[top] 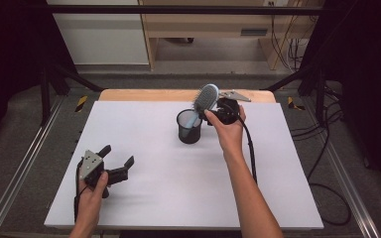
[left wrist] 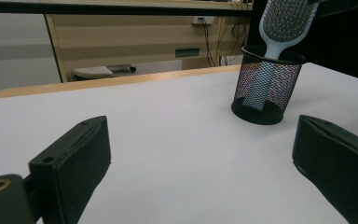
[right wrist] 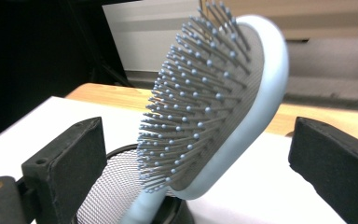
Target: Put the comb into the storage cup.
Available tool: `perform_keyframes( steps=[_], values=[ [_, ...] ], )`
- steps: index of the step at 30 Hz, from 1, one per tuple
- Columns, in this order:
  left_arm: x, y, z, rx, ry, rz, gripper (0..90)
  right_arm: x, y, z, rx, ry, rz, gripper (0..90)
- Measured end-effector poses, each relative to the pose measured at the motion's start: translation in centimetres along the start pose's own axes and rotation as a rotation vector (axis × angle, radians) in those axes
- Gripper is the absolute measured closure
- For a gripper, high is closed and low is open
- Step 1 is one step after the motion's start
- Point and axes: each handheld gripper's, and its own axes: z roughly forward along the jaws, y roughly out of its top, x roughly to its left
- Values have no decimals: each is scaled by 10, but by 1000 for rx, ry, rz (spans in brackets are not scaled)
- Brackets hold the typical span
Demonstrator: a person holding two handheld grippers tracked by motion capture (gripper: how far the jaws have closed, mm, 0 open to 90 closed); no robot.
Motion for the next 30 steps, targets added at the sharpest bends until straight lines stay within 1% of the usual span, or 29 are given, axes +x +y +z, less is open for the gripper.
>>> perform_keyframes(
  steps=[3, 6, 10, 12, 14, 18, 19, 25, 27, 30],
  values=[
    [0, 0, 0, 1, 5, 1, 45, 0, 3, -6, -6, -7, -35, 46],
    [1, 0, -1, -1, 6, -1, 45, -1, 5, -10, -9, -11, -38, 48],
    [1, 0, 0, -3, 0, -4, 44, -2, 8, -17, -16, -13, -57, 48],
    [1, 0, -1, -4, 1, -6, 44, -2, 10, -21, -28, -4, -56, 49],
    [1, 0, -1, -7, 1, -7, 42, -3, 12, -24, -38, -3, -65, 56],
    [3, 0, -2, -7, -2, -11, 35, -5, 15, -31, -61, 20, -62, 61],
    [3, 0, -2, -8, 4, -9, 32, -5, 16, -33, -71, 20, -67, 61],
    [6, 1, -3, -13, 4, -17, 24, -8, 20, -45, -121, 17, -84, 61],
    [7, 1, -4, -16, 13, -16, 24, -10, 21, -49, -138, 19, -82, 56],
    [10, 1, -6, -22, 14, -22, 24, -12, 23, -56, -159, 12, -86, 55]
  ],
)
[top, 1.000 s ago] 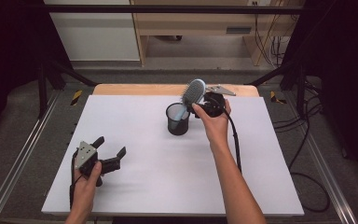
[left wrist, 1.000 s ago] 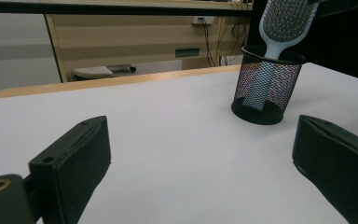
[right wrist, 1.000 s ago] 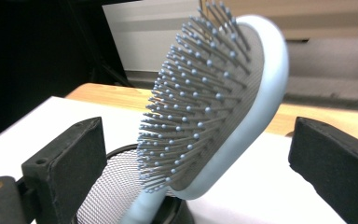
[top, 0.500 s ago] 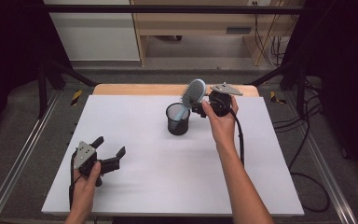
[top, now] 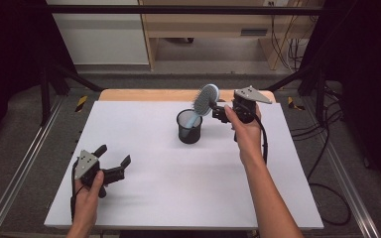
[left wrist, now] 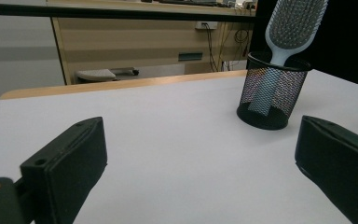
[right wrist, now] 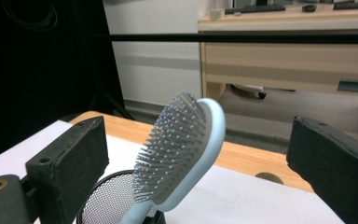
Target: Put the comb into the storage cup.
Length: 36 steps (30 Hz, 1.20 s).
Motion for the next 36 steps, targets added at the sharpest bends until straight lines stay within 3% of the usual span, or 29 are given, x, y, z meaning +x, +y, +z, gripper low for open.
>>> perform_keyframes(
  steps=[8, 19, 28, 36],
  values=[
    [8, 3, -9, -17, 6, -9, 22, -11, 8, -19, -43, -1, -7, 53],
    [22, 3, -25, -51, 26, 47, 16, -32, 16, -45, -103, -21, -18, 43],
    [31, 2, -37, -65, 50, 47, 13, -49, 14, -65, -131, -46, -22, 43],
    [32, 1, -37, -66, 52, 51, 12, -59, 7, -76, -132, -67, -23, 44]
  ],
)
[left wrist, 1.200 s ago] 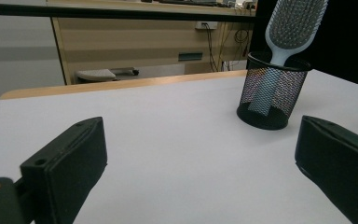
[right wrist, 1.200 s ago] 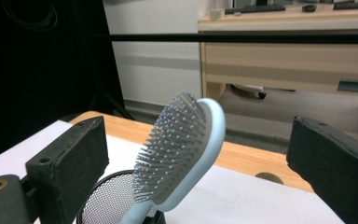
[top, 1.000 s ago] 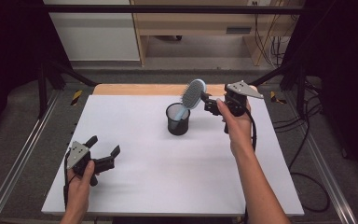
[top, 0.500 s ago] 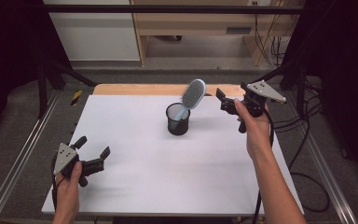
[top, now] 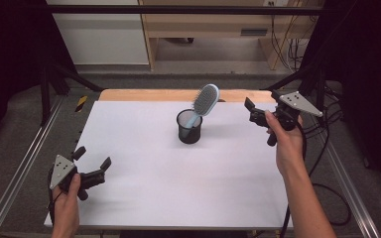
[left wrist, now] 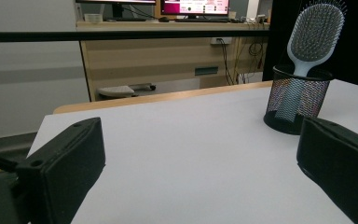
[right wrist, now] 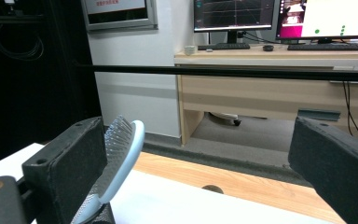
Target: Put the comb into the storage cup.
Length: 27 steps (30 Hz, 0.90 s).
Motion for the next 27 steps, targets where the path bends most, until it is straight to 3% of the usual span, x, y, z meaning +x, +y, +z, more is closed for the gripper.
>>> perform_keyframes(
  steps=[27],
  values=[
    [2, -1, -1, -3, 3, 13, 18, -17, -20, -36, 16, -24, 5, 20]
  ],
)
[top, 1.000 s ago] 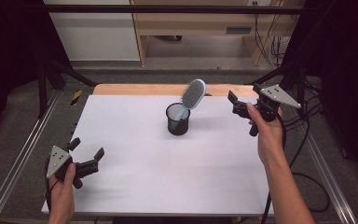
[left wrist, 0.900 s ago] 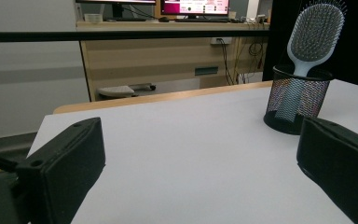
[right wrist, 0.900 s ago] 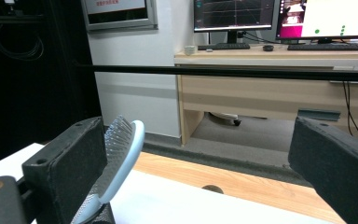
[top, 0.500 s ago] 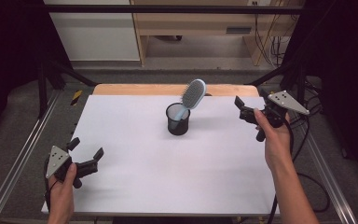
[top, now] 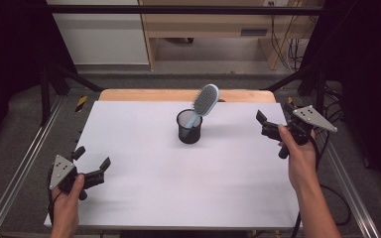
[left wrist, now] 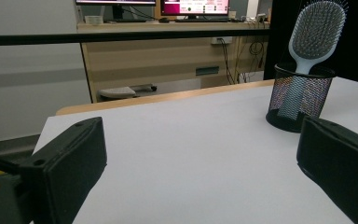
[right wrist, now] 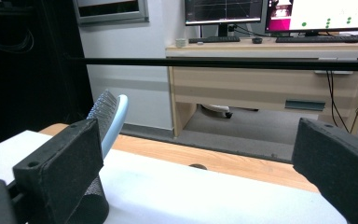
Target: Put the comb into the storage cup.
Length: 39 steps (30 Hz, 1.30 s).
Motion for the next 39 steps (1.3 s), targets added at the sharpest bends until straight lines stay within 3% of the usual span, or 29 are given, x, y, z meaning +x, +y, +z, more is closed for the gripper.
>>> perform_keyframes(
  steps=[16, 39],
  values=[
    [-3, 0, -12, -13, -2, 11, 32, -10, -27, -25, 10, -6, -21, 25],
    [-4, -1, -11, -13, -8, 16, 32, -15, -65, -54, 10, -5, -45, 35]
  ],
)
